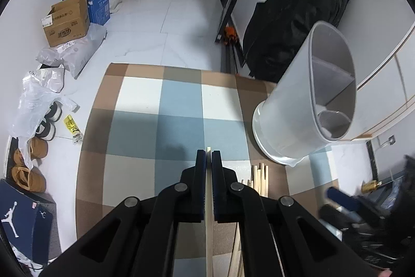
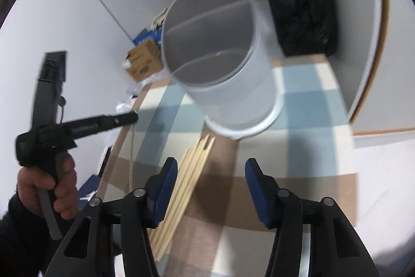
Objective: Organize utensils
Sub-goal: 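Lower the right gripper to the chopstick pile and close on one chopstick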
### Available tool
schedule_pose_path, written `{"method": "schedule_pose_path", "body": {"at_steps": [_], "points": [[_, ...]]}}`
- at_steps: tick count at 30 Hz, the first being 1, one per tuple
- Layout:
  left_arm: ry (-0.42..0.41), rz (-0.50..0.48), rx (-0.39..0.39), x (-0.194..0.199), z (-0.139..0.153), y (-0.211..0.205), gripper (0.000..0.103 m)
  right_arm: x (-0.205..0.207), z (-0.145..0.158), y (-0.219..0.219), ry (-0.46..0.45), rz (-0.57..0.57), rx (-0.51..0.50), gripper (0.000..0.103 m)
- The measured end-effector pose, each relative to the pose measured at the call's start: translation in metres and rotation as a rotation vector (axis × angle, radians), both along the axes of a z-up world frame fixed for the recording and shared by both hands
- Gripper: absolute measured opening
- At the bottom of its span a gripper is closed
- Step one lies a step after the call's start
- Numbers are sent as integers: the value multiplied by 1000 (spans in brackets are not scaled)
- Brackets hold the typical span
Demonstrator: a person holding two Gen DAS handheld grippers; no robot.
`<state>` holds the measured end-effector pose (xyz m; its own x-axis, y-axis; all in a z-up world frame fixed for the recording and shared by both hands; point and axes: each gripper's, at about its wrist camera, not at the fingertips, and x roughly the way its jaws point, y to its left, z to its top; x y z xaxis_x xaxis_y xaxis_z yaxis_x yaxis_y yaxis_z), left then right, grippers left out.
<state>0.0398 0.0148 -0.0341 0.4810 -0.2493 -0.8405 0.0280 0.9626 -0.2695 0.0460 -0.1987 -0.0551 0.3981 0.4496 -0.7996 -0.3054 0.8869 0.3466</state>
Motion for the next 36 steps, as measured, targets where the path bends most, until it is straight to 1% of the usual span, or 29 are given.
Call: {"method": "schedule_pose_path", "body": {"at_steps": [3, 5, 6, 8, 12, 14, 18, 22, 24, 28, 30, 31, 33, 36], "points": [[-2, 25, -41, 13, -6, 20, 0, 3, -10, 13, 37, 5, 5, 47], [-3, 42, -74, 22, -6, 35, 0, 6, -16, 22, 59, -2, 3, 39], [-5, 45, -90, 23, -6, 38, 0, 7, -19, 26, 69, -3, 1, 38], [-14, 50, -117, 23, -2, 44, 0, 9, -26, 36, 84, -1, -17, 31], [-30, 44, -141, 20, 2, 49, 0, 19, -33, 49, 87, -26, -69, 28], [-37, 41, -154, 19, 3, 53, 0, 25, -35, 52, 84, -35, -91, 25], [-37, 41, -184, 18, 3, 61, 0, 34, -42, 61, 79, -43, -141, 24], [-36, 44, -209, 19, 4, 67, 0, 43, -48, 68, 84, -46, -189, 19], [-37, 44, -214, 18, 4, 69, 0, 45, -51, 69, 96, -52, -184, 14], [-40, 42, -215, 18, 5, 71, 0, 43, -52, 69, 88, -50, -194, 13], [-35, 45, -219, 18, 4, 72, 0, 40, -51, 69, 89, -38, -200, 7], [-27, 48, -223, 18, 3, 73, 0, 39, -51, 69, 88, -36, -204, 5], [-13, 56, -227, 19, 0, 75, 0, 40, -52, 69, 85, -35, -206, 5], [21, 67, -221, 20, -7, 77, 0, 38, -50, 66, 81, -35, -183, 4]]}}
